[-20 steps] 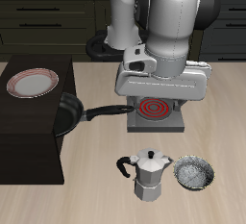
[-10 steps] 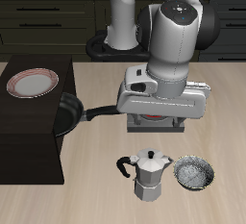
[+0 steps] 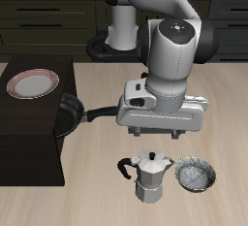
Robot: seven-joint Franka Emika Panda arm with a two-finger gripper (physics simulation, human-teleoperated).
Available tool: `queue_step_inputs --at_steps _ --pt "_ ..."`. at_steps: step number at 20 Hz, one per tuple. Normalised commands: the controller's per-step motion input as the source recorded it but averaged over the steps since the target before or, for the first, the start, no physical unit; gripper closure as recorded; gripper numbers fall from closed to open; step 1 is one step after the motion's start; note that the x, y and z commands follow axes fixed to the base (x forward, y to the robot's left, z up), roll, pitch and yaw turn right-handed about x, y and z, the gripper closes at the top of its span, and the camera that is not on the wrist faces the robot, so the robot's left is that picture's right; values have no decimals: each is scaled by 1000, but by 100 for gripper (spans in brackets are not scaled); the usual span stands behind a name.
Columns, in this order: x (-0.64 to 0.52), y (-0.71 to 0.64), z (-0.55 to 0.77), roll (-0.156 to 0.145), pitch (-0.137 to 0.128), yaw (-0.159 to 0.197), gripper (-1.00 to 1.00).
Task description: Place the moka pot on the stove
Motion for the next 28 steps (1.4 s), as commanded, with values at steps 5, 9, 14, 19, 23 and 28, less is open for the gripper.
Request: queue_step_inputs --at_steps 5,9,14,19,23,28 --pt "53 -58 -167 -11 15 -5 -100" --pt "33 -26 -220 -3 21 4 -100" --pt "31 -18 -185 -2 23 4 -100" --pt "31 -13 -165 -7 17 10 -100" --pt "11 -20 -110 -2 11 7 -100" --pt "53 -36 -105 -13 9 20 -100"
